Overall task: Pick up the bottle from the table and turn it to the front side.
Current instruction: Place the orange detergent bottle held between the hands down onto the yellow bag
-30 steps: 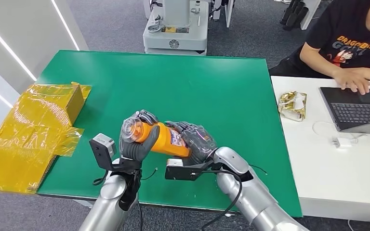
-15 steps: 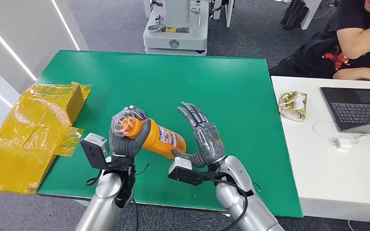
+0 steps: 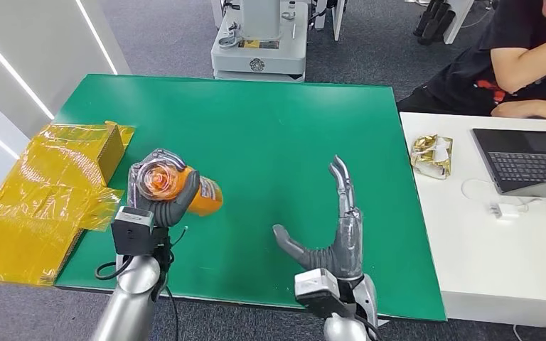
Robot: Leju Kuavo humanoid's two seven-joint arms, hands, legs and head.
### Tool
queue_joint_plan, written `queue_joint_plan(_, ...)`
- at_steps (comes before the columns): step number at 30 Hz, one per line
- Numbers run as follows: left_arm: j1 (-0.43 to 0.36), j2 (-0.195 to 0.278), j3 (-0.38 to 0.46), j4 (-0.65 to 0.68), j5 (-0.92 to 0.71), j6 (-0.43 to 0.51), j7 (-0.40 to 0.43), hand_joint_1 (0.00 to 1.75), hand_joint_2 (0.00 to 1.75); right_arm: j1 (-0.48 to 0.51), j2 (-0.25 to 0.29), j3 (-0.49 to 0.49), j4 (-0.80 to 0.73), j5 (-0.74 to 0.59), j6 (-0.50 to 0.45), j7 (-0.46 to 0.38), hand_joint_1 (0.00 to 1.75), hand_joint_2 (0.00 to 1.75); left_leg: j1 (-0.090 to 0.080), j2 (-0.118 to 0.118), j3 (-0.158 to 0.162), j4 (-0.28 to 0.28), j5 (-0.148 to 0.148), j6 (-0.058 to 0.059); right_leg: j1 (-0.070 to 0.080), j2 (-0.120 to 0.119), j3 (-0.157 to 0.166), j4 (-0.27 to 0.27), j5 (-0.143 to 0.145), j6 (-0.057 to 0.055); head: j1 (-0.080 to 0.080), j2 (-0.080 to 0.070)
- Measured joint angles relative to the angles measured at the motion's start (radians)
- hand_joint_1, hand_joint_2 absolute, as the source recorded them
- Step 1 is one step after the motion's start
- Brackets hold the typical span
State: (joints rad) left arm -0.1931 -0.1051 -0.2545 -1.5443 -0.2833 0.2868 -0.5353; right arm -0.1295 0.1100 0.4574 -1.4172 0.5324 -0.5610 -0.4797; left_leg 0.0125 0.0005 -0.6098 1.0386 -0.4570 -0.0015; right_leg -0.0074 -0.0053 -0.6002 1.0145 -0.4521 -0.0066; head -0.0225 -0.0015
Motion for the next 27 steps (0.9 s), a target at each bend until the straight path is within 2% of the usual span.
queue_joint_plan(3,-0.017,0.037,0.012,-0.008,-0.091,0.053,0.0,1.75,1.75,0.036,0.004,0.0,-0.046,-0.011,-0.006,-0.004,0.0,1.75,0.0,0.0,0.0,0.0,0.0,0.0,0.0,0.0,0.0,0.0,0.0,0.0,0.0,0.0)
queue_joint_plan(8,-0.045,0.126,0.013,-0.008,-0.275,0.136,0.025,1.75,1.75,0.071,0.011,0.0,-0.096,-0.025,0.01,-0.004,0.0,1.75,0.0,0.0,0.001,-0.001,0.0,-0.001,0.0,0.001,0.0,0.0,0.0,-0.001,0.0,0.0)
queue_joint_plan(15,-0.052,0.258,0.013,-0.008,-0.472,0.187,0.097,1.75,1.75,0.093,0.015,-0.008,-0.123,-0.037,0.035,-0.015,0.0,1.75,0.001,0.001,0.0,-0.001,0.0,-0.001,0.0,0.001,0.0,0.0,0.0,-0.001,0.0,0.0)
queue_joint_plan(23,-0.076,0.379,0.008,0.047,-0.709,0.141,0.189,1.75,1.75,0.098,0.019,-0.016,-0.128,-0.053,0.048,-0.03,0.0,1.75,0.001,0.001,0.001,-0.001,0.001,-0.001,0.0,0.002,-0.001,0.0,0.0,-0.001,0.0,0.0)
queue_joint_plan(27,-0.09,0.428,-0.007,0.133,-0.921,0.13,0.283,1.75,1.75,0.098,0.023,-0.017,-0.131,-0.057,0.055,-0.038,0.0,1.75,0.001,0.003,0.001,-0.001,0.001,-0.001,0.0,0.003,-0.001,0.001,0.0,-0.001,0.0,0.0)
